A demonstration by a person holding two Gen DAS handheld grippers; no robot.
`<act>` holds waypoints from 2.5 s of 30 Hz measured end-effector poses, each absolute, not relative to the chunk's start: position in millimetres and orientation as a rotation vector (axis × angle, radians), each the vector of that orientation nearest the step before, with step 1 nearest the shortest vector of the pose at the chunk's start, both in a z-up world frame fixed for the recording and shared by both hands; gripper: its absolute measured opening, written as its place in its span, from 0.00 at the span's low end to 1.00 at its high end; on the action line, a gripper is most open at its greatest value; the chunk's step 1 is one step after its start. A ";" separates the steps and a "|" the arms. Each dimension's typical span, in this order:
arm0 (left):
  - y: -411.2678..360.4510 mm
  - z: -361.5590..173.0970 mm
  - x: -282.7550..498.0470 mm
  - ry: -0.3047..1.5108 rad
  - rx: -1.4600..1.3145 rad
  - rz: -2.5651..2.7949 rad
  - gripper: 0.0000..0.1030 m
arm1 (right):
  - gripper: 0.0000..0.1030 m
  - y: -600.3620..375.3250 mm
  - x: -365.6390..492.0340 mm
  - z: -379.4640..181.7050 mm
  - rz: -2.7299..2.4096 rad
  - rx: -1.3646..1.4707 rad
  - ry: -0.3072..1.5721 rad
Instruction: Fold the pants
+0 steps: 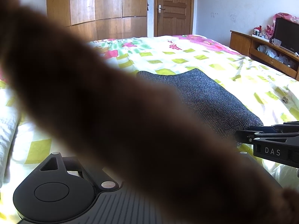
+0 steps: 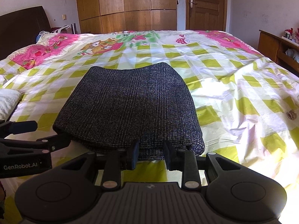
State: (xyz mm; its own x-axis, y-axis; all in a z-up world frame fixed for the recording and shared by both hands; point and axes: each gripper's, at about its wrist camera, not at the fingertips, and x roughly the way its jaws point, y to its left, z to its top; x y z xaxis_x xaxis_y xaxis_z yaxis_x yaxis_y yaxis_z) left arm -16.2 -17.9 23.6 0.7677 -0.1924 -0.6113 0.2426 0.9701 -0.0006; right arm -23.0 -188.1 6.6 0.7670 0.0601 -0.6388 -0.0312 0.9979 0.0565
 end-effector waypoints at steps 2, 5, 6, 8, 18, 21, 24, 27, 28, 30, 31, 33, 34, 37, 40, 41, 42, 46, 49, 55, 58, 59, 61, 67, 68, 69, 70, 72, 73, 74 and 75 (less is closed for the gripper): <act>-17.2 26.4 -17.0 0.643 0.078 -0.237 0.85 | 0.41 -189.8 -25.1 9.6 0.050 0.056 0.687; -14.6 37.0 -20.5 0.621 0.072 -0.234 0.85 | 0.41 -192.0 -33.0 21.1 0.057 0.070 0.663; -12.5 42.7 -22.7 0.609 0.065 -0.237 0.87 | 0.41 -191.9 -36.2 27.5 0.061 0.074 0.651; -6.9 56.5 -28.5 0.579 0.039 -0.241 0.90 | 0.41 -192.6 -41.4 41.6 0.070 0.083 0.624; 1.4 103.4 -43.7 0.488 0.023 -0.225 1.00 | 0.46 -189.6 -57.3 82.8 0.081 0.100 0.536; -3.3 88.0 -36.8 0.544 0.034 -0.218 1.00 | 0.46 -191.3 -52.4 63.0 0.054 0.103 0.600; -6.6 69.8 -31.3 0.609 0.030 -0.228 1.00 | 0.46 -194.7 -48.4 47.1 0.041 0.118 0.651; -12.2 53.1 -27.9 0.652 0.055 -0.210 1.00 | 0.46 -193.4 -45.0 32.2 0.041 0.114 0.688; -14.7 47.7 -26.3 0.668 0.073 -0.197 1.00 | 0.46 -192.4 -44.2 27.9 0.044 0.114 0.698; -18.7 40.1 -23.5 0.704 0.103 -0.185 1.00 | 0.46 -190.2 -42.1 20.3 0.053 0.112 0.720; -20.1 37.2 -22.4 0.717 0.111 -0.183 1.00 | 0.46 -189.4 -41.0 17.9 0.057 0.113 0.724; -21.5 32.8 -22.5 0.725 0.119 -0.182 1.00 | 0.46 -189.8 -39.6 15.8 0.065 0.123 0.726; -22.0 31.3 -21.7 0.730 0.119 -0.185 1.00 | 0.46 -190.6 -39.3 15.1 0.066 0.133 0.725; -22.4 28.3 -19.5 0.739 0.110 -0.184 1.00 | 0.46 -194.2 -36.6 12.0 0.056 0.161 0.739; -22.0 25.3 -17.4 0.751 0.101 -0.183 1.00 | 0.46 -196.3 -35.5 10.0 0.052 0.176 0.750; -21.4 24.0 -17.0 0.756 0.097 -0.183 1.00 | 0.46 -195.2 -35.0 9.6 0.051 0.174 0.754; -21.1 22.6 -16.6 0.761 0.096 -0.183 1.00 | 0.46 -193.6 -34.9 9.0 0.051 0.168 0.757; -23.2 19.6 -15.3 0.774 0.111 -0.167 1.00 | 0.46 -186.9 -33.9 6.8 0.058 0.143 0.767; -24.9 19.5 -14.0 0.781 0.134 -0.153 1.00 | 0.46 -185.4 -33.2 5.1 0.051 0.138 0.774; -19.1 21.7 -15.2 0.771 0.092 -0.158 1.00 | 0.46 -182.5 -35.2 5.9 0.050 0.117 0.768; -16.3 22.2 -15.1 0.771 0.075 -0.149 1.00 | 0.46 -178.8 -36.3 6.2 0.055 0.096 0.765; -16.2 22.2 -14.8 0.770 0.076 -0.148 1.00 | 0.46 -178.0 -37.1 6.5 0.056 0.091 0.760; -17.1 22.4 -15.2 0.768 0.080 -0.150 1.00 | 0.46 -177.6 -38.7 7.9 0.066 0.086 0.750; -18.4 21.5 -15.4 0.769 0.077 -0.160 1.00 | 0.46 -176.5 -42.8 10.2 0.089 0.083 0.735; -17.6 20.9 -14.9 0.772 0.075 -0.159 1.00 | 0.46 -176.1 -42.7 10.2 0.093 0.082 0.736; -16.7 20.3 -14.8 0.776 0.072 -0.158 1.00 | 0.46 -175.8 -42.4 10.0 0.096 0.082 0.739; -16.0 19.7 -14.1 0.779 0.069 -0.156 1.00 | 0.46 -175.6 -42.1 9.7 0.099 0.082 0.742; -15.8 18.5 -13.0 0.787 0.073 -0.150 1.00 | 0.46 -175.5 -40.9 8.7 0.106 0.087 0.752; -16.5 17.8 -12.7 0.790 0.077 -0.147 1.00 | 0.46 -175.4 -40.5 8.3 0.105 0.087 0.755; -17.2 17.3 -12.8 0.790 0.081 -0.149 1.00 | 0.46 -175.4 -40.1 8.0 0.104 0.085 0.755; -17.6 17.2 -13.1 0.790 0.082 -0.152 1.00 | 0.46 -175.2 -40.3 7.9 0.106 0.083 0.756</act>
